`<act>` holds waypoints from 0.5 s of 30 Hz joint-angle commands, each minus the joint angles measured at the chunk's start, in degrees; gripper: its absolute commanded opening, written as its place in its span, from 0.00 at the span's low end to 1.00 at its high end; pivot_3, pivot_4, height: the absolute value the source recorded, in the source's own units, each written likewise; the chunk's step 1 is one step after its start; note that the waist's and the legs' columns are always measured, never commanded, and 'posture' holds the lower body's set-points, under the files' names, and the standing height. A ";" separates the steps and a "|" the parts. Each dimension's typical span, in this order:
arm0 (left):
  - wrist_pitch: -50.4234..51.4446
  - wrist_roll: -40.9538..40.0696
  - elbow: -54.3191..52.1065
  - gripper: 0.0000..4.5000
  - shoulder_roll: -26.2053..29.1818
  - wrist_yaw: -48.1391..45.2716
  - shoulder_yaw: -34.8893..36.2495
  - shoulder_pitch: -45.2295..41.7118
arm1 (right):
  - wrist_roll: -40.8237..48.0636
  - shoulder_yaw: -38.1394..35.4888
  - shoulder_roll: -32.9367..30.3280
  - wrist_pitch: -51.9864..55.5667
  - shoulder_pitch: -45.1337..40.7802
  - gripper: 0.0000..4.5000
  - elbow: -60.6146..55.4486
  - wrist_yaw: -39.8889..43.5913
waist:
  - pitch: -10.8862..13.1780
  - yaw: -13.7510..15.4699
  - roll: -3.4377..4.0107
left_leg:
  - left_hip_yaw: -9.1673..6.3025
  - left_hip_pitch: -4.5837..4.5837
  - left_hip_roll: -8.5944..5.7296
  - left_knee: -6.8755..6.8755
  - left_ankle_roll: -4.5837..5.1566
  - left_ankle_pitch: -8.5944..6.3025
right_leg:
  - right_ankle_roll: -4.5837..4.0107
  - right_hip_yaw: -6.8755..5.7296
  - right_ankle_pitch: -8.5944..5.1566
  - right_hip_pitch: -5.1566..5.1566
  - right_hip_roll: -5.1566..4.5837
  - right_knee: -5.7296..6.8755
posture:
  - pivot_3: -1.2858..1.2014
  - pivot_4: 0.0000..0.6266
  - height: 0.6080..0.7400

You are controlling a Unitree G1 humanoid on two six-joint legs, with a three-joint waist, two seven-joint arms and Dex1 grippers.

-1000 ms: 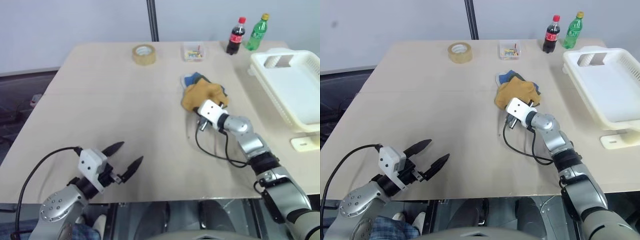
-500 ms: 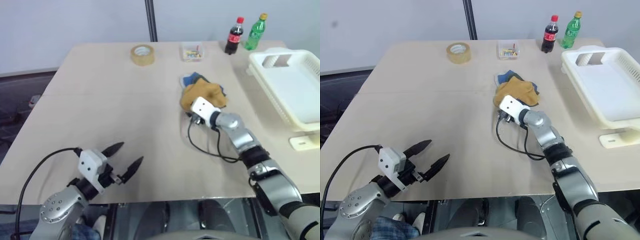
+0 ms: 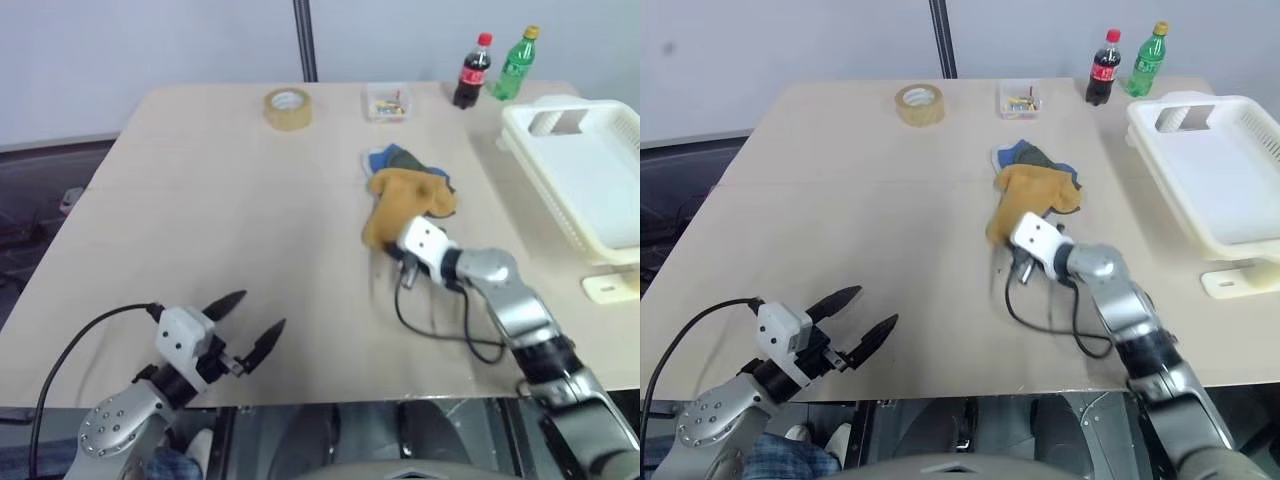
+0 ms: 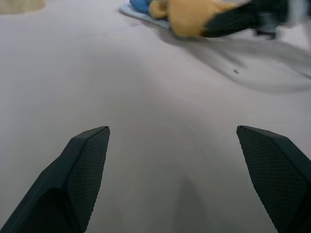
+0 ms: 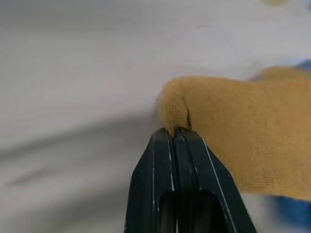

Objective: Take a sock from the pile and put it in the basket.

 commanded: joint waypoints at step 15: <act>0.85 -1.23 1.76 1.00 3.00 -3.81 -0.23 -6.21 | 21.48 -5.86 18.66 32.77 -6.50 0.70 -13.58 -9.77 | -0.02 0.43 -0.06 | -0.08 -0.02 -0.03 0.01 -0.03 0.01 | -0.07 -0.10 0.03 -0.11 0.05 0.00 | 0.52 0.24 0.99</act>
